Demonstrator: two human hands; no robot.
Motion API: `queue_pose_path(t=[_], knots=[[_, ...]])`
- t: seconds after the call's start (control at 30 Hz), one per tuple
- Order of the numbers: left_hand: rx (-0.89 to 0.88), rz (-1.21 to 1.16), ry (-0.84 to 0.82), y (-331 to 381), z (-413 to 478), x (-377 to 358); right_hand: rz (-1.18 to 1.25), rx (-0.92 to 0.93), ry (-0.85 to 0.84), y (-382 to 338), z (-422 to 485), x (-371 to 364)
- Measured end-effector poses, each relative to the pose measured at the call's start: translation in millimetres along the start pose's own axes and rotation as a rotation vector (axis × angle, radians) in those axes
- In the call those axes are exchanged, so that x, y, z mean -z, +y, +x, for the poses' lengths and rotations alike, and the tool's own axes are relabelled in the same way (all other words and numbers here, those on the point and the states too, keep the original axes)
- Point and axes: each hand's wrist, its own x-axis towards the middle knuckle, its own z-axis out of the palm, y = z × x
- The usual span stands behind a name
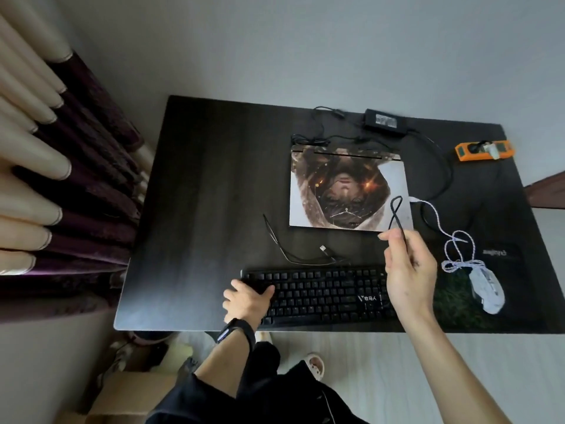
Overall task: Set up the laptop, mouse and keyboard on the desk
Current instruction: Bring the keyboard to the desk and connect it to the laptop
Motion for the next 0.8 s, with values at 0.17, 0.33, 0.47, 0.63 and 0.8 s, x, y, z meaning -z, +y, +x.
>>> queue_pose_path(t=[0.17,0.33,0.47,0.63,0.8], knots=[[-0.064,-0.098,-0.007,-10,14,4,-0.021,-0.065,-0.059,25,-21,-18],[-0.136,-0.028,-0.011,8,29,0,-0.078,-0.083,-0.088,38,-37,-11],[-0.124,-0.004,-0.018,16,24,-13,-0.062,-0.112,-0.084,45,-39,4],[-0.113,-0.009,-0.008,35,11,-28,-0.002,-0.124,-0.109,47,-30,21],[-0.115,-0.053,0.039,36,6,-36,-0.002,-0.078,-0.165,51,-15,46]])
